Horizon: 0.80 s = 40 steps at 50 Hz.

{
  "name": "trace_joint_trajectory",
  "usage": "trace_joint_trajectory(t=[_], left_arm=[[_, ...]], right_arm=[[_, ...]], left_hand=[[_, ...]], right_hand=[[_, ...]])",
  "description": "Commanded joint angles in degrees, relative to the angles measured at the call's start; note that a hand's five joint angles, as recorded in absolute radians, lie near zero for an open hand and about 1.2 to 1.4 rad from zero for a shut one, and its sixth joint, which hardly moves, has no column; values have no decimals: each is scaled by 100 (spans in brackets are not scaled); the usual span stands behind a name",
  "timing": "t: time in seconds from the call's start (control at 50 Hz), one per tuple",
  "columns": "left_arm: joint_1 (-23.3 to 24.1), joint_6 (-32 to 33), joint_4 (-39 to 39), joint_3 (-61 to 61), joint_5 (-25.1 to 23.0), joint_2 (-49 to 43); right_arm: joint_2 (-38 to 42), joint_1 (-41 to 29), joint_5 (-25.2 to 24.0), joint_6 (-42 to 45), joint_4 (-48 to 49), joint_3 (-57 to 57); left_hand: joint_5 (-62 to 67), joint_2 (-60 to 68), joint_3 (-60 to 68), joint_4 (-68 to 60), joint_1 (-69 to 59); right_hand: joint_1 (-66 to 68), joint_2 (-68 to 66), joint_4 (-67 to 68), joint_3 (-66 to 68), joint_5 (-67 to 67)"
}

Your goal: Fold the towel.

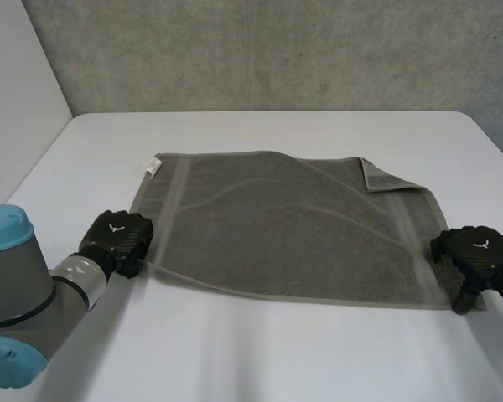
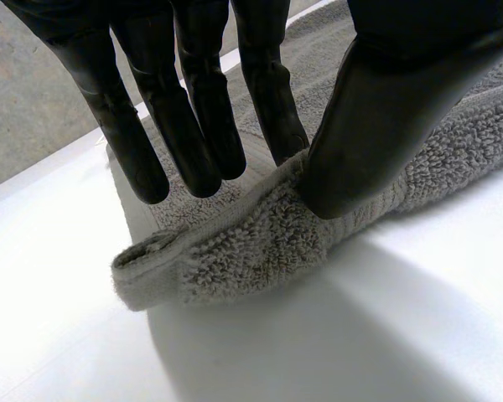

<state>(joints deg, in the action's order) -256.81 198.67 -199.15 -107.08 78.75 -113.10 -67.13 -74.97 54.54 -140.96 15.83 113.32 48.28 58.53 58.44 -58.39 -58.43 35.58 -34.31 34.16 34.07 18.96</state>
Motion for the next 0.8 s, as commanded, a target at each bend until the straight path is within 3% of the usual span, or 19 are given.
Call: trace_joint_trajectory(t=[0.02,0.06,0.1,0.4,0.52,0.54,0.58,0.8], left_arm=[[0,-109,7,-24,0,-2],[0,-135,7,-24,0,7],[0,-153,7,-24,0,7],[-71,-346,7,-76,-9,323],[-106,-434,25,-76,-61,665],[-106,-434,25,-76,-62,666],[-106,-600,95,-59,-210,955],[-308,-1295,630,555,-457,2168]], right_arm=[[-10,0,-4,-283,272,-38],[-28,-35,-22,-406,386,-47],[-45,-61,-39,-476,403,-56],[-555,-202,-92,-1443,456,-284],[-810,-273,-40,-1663,263,-442],[-984,-281,-40,-1680,141,-477],[-1195,-281,-48,-1689,-25,-504],[-2320,-290,-66,-1707,-1615,-1565]], left_hand=[[-80,-104,-96,91,94],[-114,-138,-130,125,128],[-215,-239,-231,226,229],[-164,-189,-181,176,179],[657,632,641,-646,-642],[660,636,644,-649,-646],[1999,1975,1983,-1988,-1985],[2172,2147,2156,-2161,-2157]], right_hand=[[2177,-2304,2319,2328,2839],[3818,-3946,3960,3969,4480],[4436,-4563,4577,4587,5098],[4442,-4569,4584,4593,5104],[4442,-4569,4584,4593,5104],[4442,-4569,4584,4593,5104],[4442,-4569,4584,4593,5104],[4442,-4569,4584,4593,5104]])
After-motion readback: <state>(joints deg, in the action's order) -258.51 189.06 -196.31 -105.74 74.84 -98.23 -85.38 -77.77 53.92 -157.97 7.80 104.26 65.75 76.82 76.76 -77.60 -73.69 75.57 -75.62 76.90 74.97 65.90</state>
